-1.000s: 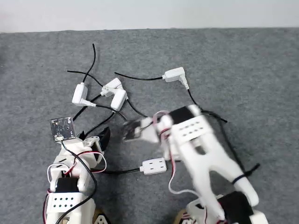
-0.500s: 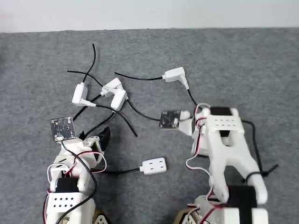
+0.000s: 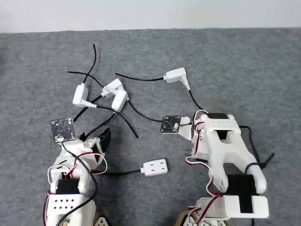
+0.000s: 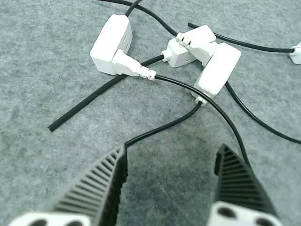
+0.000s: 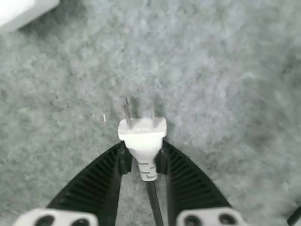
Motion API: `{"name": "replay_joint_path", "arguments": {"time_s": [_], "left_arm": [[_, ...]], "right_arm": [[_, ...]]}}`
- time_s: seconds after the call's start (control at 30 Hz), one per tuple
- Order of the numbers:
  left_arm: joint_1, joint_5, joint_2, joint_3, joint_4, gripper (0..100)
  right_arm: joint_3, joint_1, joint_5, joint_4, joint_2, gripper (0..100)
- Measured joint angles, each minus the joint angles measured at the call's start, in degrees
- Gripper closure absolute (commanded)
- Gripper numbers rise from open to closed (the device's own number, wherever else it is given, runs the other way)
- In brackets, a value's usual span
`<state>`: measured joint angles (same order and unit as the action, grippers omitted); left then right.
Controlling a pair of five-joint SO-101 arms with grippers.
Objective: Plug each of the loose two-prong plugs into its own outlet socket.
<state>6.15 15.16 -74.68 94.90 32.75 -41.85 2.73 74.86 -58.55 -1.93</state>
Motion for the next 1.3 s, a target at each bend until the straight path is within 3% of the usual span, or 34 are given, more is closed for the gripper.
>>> {"name": "replay_joint_path", "arguments": {"time_s": [0.6, 0.77, 1.03, 1.3], "left_arm": [[0.00, 0.00, 0.00, 0.00, 0.00, 72], [0.00, 0.00, 0.00, 0.00, 0.00, 72], [0.00, 0.00, 0.00, 0.00, 0.00, 72], [0.00, 0.00, 0.00, 0.00, 0.00, 72]], "right_arm": [[-0.09, 3.08, -0.97, -1.14, 0.18, 85.5], [3.34, 3.87, -0.79, -7.12, 0.44, 85.4], [5.19, 5.19, 8.18, -13.19, -0.97, 85.4], [5.19, 5.27, 9.58, -11.96, 0.79, 85.4]]}}
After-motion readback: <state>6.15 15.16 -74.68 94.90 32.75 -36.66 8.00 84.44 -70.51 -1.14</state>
